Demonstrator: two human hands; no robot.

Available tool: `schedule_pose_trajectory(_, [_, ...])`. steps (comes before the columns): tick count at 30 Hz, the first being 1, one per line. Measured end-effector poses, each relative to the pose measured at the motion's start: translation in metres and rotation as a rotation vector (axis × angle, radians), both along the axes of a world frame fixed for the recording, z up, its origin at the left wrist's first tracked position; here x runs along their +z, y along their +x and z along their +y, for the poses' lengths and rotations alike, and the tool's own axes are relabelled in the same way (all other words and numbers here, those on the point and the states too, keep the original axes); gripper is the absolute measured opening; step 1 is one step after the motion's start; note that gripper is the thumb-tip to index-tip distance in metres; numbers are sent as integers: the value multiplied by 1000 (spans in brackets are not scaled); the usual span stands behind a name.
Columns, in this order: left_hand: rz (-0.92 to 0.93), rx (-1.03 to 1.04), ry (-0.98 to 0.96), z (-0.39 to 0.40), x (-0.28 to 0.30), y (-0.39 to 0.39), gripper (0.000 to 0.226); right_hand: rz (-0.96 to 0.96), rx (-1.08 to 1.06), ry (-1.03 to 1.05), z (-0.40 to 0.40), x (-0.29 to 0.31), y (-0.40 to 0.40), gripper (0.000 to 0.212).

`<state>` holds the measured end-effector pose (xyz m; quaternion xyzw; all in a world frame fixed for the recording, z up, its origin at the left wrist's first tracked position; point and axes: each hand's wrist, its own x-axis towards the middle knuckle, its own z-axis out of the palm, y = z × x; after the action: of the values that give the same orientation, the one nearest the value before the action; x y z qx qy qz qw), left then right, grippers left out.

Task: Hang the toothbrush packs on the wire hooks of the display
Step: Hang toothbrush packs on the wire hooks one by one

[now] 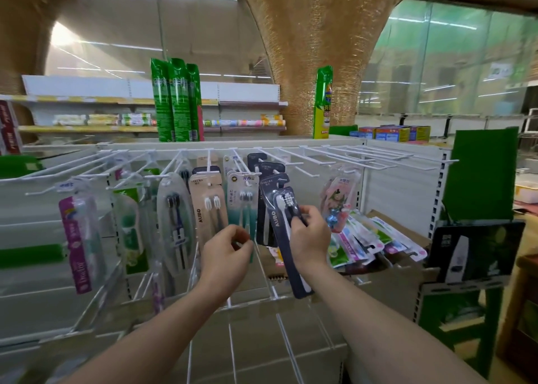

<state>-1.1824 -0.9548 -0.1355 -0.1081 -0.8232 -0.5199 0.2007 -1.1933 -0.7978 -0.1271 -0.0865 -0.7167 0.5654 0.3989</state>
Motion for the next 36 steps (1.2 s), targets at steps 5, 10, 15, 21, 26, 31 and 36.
schedule_pose_trajectory(5, [9, 35, 12, -10, 2, -4, 11, -52, 26, -53, -9, 18, -18, 15])
schedule_pose_trajectory(10, [11, 53, -7, -20, 4, -6, 15, -134, 29, -162, -3, 17, -42, 18])
schedule_pose_trajectory(15, [5, 83, 24, -29, 9, -8, 13, -234, 35, -135, -1, 18, -62, 15])
schedule_pose_trajectory(21, [-12, 128, -47, -35, 18, -13, 13, -216, 5, -85, -2, 21, -65, 20])
schedule_pose_trajectory(26, [-17, 154, -89, -38, 23, -18, 8, -62, 47, 283, -22, 14, -42, 17])
schedule_pose_trajectory(31, [-12, 155, -126, -47, 25, -21, 8, 82, 176, 532, -53, 17, -29, 2])
schedule_pose_trajectory(36, [18, 181, -129, -67, 29, -17, 4, 82, 298, 684, -86, 23, -18, 14])
